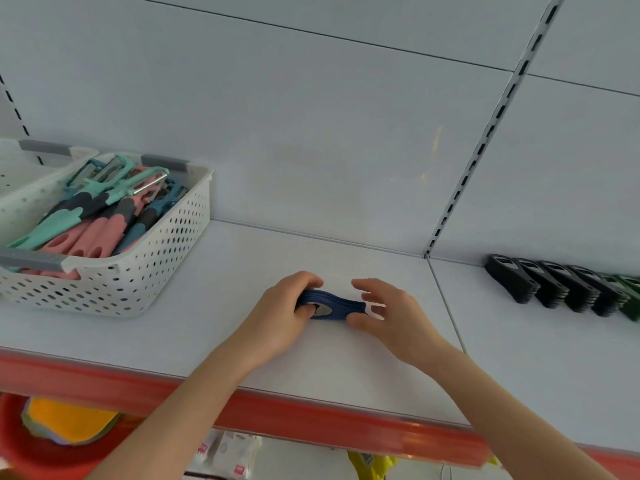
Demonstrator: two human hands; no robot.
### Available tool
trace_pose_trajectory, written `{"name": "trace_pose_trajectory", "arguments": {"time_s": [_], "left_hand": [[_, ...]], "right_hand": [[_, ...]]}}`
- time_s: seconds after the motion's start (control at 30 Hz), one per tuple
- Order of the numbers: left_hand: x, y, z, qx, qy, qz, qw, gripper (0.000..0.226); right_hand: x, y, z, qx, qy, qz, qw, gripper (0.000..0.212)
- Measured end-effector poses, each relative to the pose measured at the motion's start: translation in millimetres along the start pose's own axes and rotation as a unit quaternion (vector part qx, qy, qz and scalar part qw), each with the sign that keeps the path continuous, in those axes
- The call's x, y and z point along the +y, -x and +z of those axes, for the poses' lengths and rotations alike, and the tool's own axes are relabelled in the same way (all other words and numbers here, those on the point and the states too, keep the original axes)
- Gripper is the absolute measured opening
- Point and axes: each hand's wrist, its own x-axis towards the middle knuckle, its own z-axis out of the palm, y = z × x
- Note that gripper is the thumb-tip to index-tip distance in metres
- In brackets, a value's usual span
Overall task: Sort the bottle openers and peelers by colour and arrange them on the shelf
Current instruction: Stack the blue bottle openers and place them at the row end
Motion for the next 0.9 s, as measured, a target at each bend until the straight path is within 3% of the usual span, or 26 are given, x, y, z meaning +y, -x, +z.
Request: {"name": "trace_pose_trajectory", "arguments": {"time_s": [0.3,0.43,0.57,0.73,0.9], "left_hand": [[10.6,-1.4,14.8,0.028,-0.023,-0.049,0.998,0.049],[10.3,-2.4,10.4,0.023,-0.024,-0.053,0.998,0.041],[3.7,3.5,5.7,0.040,-0.094,-0.045,0.994,0.007],[4.9,6.9,5.9,0.080,-0.094,-0.023,0.992,0.009],[-0.3,6.3,13.5,0.055,-0.136,-0.026,0.989,0.018]], "right_hand": [[0.8,0.1,7.0,0.066,-0.015,0.003,0.998,0.029],[0.1,-1.8,2.1,0.075,-0.035,0.004,0.997,0.026],[2.7,-0.4,3.4,0.057,-0.031,0.016,0.998,0.024],[-0.8,-0.1,2.2,0.075,-0.045,0.016,0.996,0.022],[-1.7,-0.1,0.5,0.067,-0.041,0.020,0.997,0.021]]}}
